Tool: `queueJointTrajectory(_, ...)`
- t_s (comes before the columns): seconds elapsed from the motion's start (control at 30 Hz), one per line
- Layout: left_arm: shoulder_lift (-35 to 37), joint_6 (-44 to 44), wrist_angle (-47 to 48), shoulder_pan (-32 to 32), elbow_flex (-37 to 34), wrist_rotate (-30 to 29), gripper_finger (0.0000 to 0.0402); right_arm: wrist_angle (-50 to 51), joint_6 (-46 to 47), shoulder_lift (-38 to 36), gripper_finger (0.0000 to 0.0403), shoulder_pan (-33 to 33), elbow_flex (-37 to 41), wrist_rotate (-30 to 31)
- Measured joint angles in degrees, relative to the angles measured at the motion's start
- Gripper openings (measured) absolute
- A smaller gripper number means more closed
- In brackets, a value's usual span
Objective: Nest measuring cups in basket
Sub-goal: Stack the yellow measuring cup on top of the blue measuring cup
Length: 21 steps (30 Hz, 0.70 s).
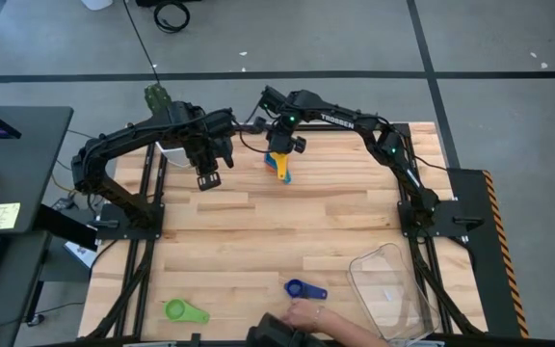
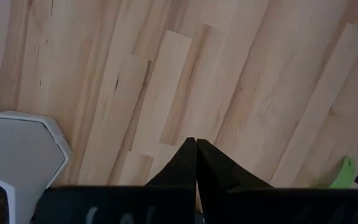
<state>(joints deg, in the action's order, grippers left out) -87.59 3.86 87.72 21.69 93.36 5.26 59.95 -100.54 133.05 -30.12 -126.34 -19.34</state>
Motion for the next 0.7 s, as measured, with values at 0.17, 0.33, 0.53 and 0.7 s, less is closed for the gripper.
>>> queueJointTrajectory(0.17, 0.00, 0.00, -0.01, 0.00, 0.00, 0.00, 0.0004, -2.80, 6.82, 0.00, 0.0026, -0.30, 0.02, -0.21)
queueJointTrajectory(0.33, 0.00, -0.01, -0.01, 0.00, 0.00, -0.01, 0.0004, -2.71, 8.00, 0.00, 0.0026, -0.25, 0.02, -1.03)
queueJointTrajectory(0.53, 0.00, -0.02, 0.00, 0.00, 0.00, 0.00, 0.0004, -1.45, 8.83, 0.00, 0.0037, -0.45, 0.02, -1.76)
queueJointTrajectory(0.7, 0.00, -0.02, 0.00, 0.00, 0.00, 0.00, 0.0004, -0.11, 9.06, 0.00, 0.0050, -0.64, 0.02, -1.90)
